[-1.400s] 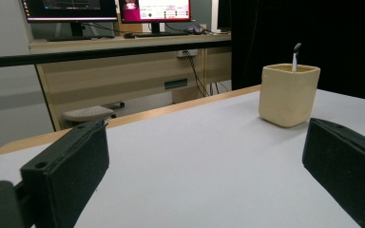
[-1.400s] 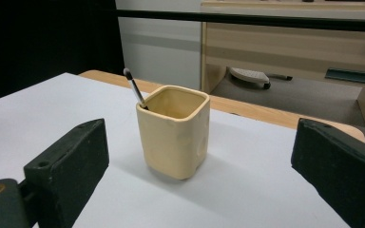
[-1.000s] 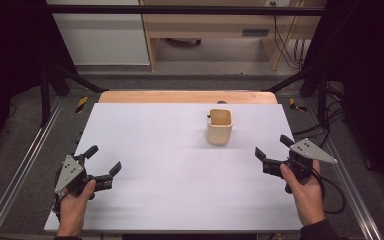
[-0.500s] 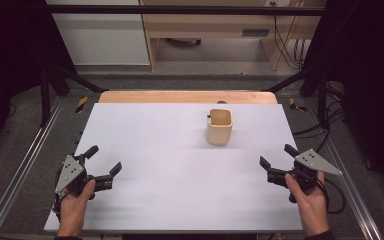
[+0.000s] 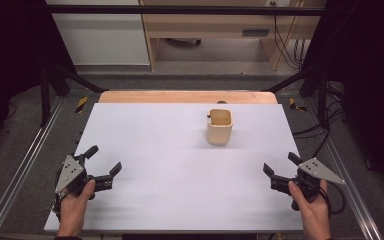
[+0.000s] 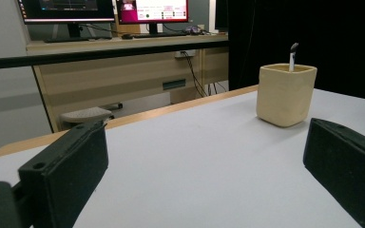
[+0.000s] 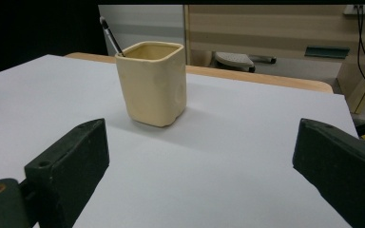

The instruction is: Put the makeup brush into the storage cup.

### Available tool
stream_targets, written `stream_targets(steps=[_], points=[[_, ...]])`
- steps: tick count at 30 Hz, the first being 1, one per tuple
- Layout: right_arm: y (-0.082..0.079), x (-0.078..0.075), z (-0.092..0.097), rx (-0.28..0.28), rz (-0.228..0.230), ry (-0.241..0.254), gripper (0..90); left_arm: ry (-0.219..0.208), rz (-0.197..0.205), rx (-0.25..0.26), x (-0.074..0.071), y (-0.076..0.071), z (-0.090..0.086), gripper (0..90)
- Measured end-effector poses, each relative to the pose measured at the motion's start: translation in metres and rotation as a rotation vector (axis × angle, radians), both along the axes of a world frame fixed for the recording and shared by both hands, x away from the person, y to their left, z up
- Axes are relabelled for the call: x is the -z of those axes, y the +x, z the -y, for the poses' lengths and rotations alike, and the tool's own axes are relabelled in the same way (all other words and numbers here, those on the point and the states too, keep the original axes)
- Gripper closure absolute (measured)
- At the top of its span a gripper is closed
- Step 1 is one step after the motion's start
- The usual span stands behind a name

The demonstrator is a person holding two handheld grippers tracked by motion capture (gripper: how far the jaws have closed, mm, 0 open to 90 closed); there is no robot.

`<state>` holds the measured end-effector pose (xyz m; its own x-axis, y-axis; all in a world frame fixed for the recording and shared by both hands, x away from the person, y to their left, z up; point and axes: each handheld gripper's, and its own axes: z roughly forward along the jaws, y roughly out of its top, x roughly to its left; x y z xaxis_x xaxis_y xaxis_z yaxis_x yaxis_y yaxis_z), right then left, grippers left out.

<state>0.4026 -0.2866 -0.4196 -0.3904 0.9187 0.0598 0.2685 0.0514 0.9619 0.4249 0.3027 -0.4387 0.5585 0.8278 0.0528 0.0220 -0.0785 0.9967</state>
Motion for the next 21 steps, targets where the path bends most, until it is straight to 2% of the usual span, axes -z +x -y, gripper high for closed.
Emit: stream_targets(steps=[6,21], points=[[-0.001,0.009,0.001,0.006,0.014,-0.013,4.9,-0.004,0.005,0.000,0.000,0.000,0.000,0.9],[0.003,0.024,-0.005,-0.010,0.016,-0.013,4.9,-0.005,0.000,0.007,0.002,0.000,0.000,0.9]])
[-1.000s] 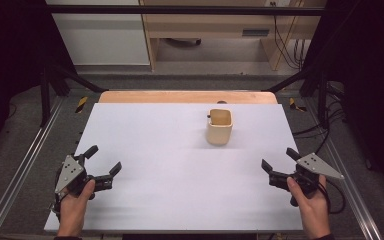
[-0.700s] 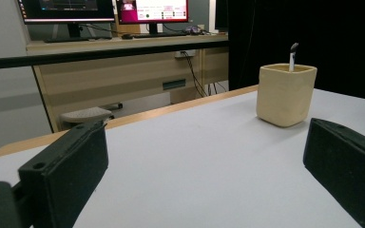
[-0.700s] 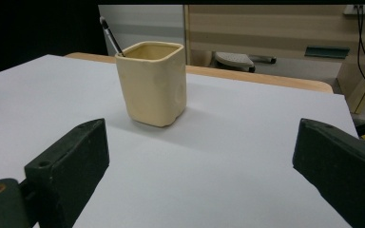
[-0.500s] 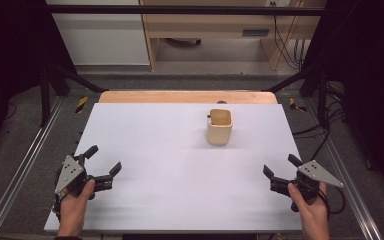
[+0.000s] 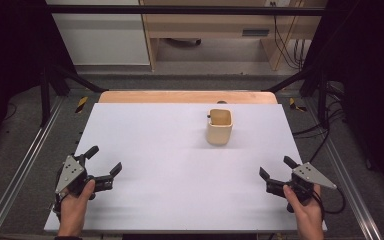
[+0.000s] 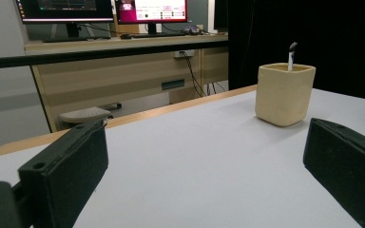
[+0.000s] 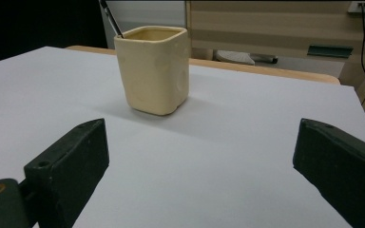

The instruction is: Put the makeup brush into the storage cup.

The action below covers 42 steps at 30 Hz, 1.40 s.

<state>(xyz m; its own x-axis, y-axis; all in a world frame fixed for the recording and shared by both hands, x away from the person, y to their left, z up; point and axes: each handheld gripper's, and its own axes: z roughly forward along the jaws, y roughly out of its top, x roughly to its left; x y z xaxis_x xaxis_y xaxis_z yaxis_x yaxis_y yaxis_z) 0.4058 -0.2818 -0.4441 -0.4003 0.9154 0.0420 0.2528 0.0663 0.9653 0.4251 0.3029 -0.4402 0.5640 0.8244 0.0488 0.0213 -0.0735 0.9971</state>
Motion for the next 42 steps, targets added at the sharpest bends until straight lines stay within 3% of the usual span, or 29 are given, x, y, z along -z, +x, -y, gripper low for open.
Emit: stream_targets(steps=[16,37,42], points=[[0.006,0.011,-0.008,-0.006,0.012,0.005,5.2,0.009,0.002,-0.006,0.003,0.001,-0.001,1.0],[0.017,0.024,-0.031,-0.103,0.126,-0.033,6.0,0.023,0.010,-0.020,0.006,0.002,-0.002,0.7],[0.016,0.028,-0.032,-0.102,0.152,-0.028,6.3,0.027,0.014,-0.018,0.008,0.002,0.000,0.7]])
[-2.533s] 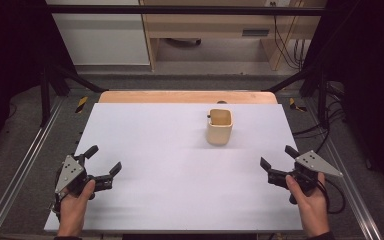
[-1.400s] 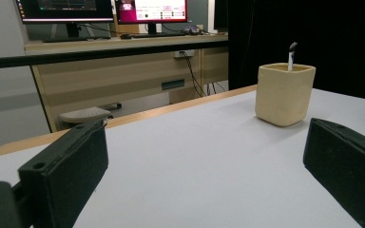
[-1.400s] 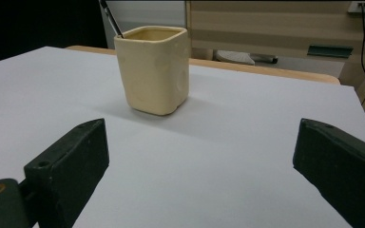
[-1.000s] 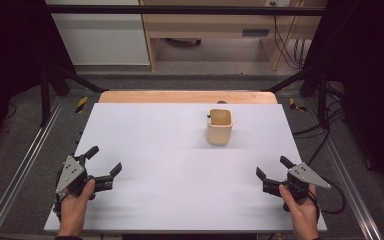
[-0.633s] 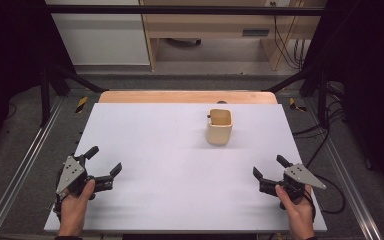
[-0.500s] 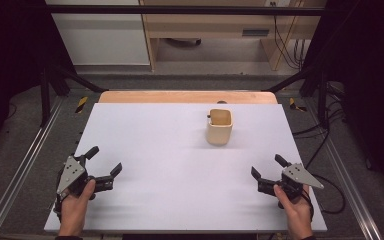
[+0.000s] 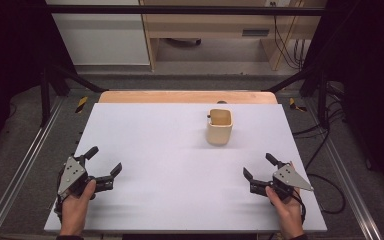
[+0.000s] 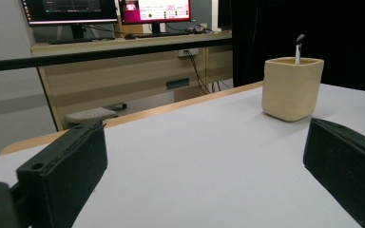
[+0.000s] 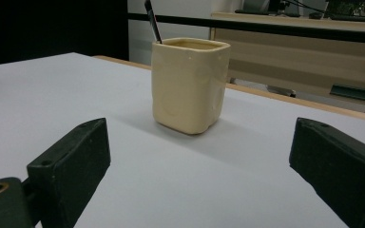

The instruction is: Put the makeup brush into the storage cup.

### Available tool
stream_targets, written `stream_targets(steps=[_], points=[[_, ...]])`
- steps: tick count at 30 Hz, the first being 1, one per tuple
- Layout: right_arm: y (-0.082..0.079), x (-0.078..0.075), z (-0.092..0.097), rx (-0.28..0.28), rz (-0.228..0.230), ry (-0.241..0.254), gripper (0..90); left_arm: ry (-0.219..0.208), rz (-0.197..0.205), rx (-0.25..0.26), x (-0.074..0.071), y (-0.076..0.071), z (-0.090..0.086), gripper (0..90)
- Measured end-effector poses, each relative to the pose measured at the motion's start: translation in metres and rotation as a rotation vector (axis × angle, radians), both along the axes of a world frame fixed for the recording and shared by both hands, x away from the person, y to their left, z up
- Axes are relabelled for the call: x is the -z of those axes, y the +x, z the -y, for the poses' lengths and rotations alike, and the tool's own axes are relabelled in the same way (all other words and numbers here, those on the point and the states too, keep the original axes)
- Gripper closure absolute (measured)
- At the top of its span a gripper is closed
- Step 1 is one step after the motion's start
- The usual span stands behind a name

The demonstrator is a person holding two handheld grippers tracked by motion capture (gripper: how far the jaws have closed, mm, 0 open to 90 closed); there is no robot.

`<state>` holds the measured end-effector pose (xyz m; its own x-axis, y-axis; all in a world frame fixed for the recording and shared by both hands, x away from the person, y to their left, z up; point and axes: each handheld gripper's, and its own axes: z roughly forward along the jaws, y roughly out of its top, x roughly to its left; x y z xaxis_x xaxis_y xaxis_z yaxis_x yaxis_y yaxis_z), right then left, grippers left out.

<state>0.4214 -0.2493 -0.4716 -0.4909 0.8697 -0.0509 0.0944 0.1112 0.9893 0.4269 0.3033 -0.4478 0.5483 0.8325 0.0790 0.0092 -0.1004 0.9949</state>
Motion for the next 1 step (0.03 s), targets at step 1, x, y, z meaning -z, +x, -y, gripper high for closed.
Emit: stream_targets(steps=[1], points=[[-0.0010,-0.0003,0.0002,-0.002,-0.003,0.005,6.0,-0.002,0.001,0.002,0.0002,0.0000,0.0008,0.7]])
